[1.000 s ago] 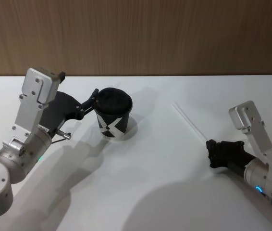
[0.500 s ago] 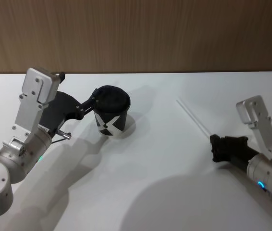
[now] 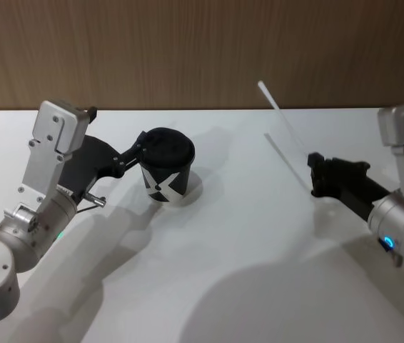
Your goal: Pick up the straw with one hand, pass it to the other hand, and insert it into the cup.
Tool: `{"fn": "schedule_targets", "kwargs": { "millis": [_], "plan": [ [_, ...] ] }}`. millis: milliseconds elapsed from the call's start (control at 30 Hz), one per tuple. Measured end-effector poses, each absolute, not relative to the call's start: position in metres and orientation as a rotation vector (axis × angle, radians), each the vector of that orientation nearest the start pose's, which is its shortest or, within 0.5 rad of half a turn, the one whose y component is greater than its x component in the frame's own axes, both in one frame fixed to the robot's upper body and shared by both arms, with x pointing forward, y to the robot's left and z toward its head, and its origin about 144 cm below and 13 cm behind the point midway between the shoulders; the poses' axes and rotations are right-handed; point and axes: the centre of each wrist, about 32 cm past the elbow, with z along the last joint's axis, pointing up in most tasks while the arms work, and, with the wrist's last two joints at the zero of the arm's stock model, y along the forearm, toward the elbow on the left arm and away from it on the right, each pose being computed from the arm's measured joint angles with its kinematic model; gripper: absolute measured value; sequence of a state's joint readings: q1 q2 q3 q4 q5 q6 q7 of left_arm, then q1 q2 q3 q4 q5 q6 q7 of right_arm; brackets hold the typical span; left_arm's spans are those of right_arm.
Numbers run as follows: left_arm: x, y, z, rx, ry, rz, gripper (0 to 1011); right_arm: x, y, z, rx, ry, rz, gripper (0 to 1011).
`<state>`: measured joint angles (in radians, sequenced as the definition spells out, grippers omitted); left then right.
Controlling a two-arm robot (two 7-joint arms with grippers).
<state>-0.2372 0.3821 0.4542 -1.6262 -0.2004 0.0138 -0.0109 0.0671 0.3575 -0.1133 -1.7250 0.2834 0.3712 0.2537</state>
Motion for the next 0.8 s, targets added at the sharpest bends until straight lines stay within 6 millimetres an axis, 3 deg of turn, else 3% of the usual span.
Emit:
{"fn": "schedule_targets", "kwargs": {
  "millis": [800],
  "plan": [
    [0.492,0.198,1.204,0.061,-0.268,1.124,1003,0.487,-0.245,1.236,0.144,-0.003,-0.895,5]
  ]
}}
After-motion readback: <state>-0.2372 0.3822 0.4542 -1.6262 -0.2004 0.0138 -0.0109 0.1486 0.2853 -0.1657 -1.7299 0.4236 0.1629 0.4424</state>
